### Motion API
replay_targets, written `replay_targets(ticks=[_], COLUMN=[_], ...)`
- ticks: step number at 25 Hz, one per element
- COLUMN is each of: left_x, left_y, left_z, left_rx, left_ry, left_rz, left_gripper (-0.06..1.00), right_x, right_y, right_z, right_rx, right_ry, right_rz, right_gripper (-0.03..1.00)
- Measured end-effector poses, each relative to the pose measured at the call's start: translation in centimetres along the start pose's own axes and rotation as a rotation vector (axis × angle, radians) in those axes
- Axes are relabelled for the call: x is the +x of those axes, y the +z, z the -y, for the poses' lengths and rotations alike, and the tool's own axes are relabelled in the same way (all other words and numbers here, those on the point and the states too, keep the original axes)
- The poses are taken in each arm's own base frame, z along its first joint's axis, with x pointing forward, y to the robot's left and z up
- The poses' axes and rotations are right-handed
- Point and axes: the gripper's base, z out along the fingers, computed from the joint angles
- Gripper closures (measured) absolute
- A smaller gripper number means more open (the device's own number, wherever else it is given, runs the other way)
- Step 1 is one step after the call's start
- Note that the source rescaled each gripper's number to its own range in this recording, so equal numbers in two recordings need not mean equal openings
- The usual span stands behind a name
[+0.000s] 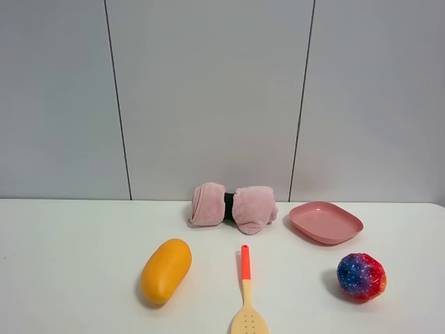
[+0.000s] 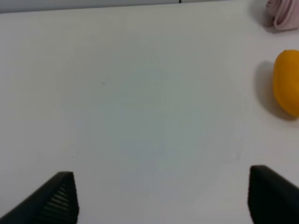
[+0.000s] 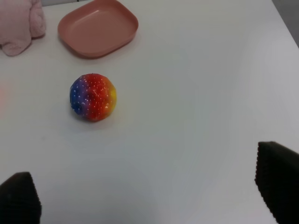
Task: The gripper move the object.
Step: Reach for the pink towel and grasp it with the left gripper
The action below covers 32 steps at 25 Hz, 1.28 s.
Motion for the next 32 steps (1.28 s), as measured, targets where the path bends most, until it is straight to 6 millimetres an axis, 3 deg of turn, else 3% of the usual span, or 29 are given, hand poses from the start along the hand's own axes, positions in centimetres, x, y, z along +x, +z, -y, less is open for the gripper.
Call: replay_targets(ticks=[1, 32], left_x=[0.0, 0.0], left_y=[0.0, 0.0], left_z=[0.0, 0.0], left_rx=[0.0, 0.0], left_ry=[0.0, 0.0], left_rz=[0.0, 0.0], left_gripper=[0.26, 0.26], right_x=[0.0, 0.0], right_y=[0.0, 0.0], right_z=[0.0, 0.0], right_rx=[0.0, 0.0], right_ry=[0.0, 0.0], right_rz=[0.0, 0.0], right_gripper=[-0.03, -0.03])
